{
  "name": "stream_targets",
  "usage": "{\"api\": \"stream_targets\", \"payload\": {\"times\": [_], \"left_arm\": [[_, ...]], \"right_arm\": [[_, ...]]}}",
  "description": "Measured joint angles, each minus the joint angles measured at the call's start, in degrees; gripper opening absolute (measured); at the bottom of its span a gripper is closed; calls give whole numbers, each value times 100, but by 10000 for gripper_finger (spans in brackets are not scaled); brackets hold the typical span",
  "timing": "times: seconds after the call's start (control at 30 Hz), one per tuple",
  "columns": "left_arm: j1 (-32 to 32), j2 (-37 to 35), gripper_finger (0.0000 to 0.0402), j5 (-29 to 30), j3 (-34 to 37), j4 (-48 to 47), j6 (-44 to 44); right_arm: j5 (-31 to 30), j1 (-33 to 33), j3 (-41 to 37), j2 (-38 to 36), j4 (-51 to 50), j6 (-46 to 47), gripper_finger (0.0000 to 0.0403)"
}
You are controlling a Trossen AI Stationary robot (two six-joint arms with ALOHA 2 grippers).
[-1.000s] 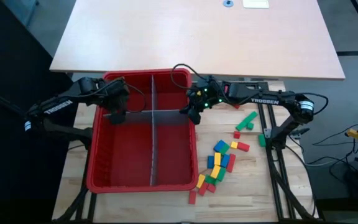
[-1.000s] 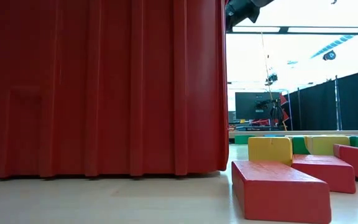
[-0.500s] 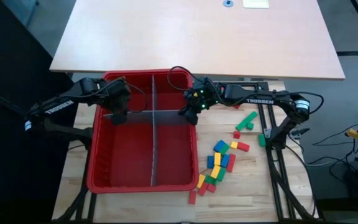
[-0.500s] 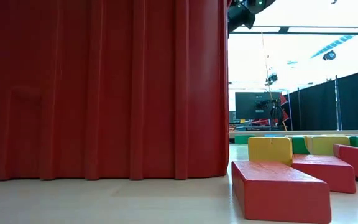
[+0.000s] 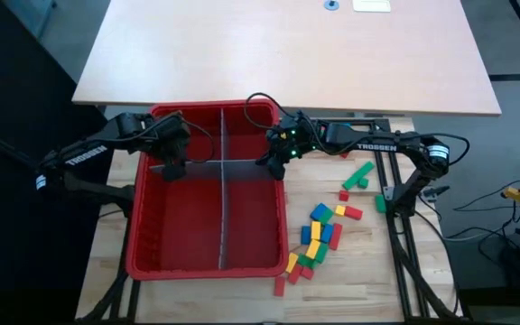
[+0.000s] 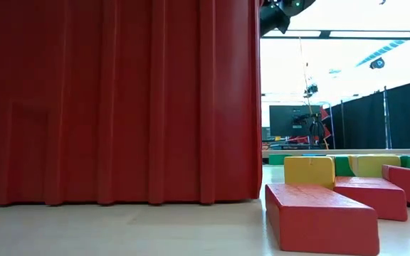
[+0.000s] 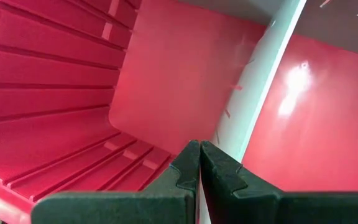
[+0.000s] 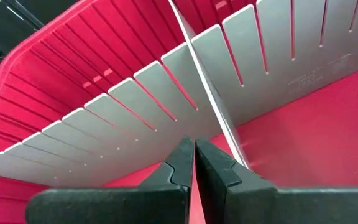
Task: Sort blocks
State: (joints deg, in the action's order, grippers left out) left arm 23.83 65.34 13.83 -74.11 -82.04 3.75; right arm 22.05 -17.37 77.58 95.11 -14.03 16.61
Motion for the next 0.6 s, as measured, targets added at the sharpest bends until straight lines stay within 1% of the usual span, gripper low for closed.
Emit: {"api": "stream_targets", "payload": {"times": [0.1,0.23,0.37,0.6], "left_arm": [[0,0,0,115,0,0,21],[1,0,0,521,0,0,20],[2,0,0,541,0,2,64],[2,0,0,488,0,2,486]], "right_arm": [[0,0,0,0,22,1,0],[-2,0,51,0,14,-1,0],[0,-9,218,0,152,-13,0],[-101,-37,461,-2,145,-98,0]]}}
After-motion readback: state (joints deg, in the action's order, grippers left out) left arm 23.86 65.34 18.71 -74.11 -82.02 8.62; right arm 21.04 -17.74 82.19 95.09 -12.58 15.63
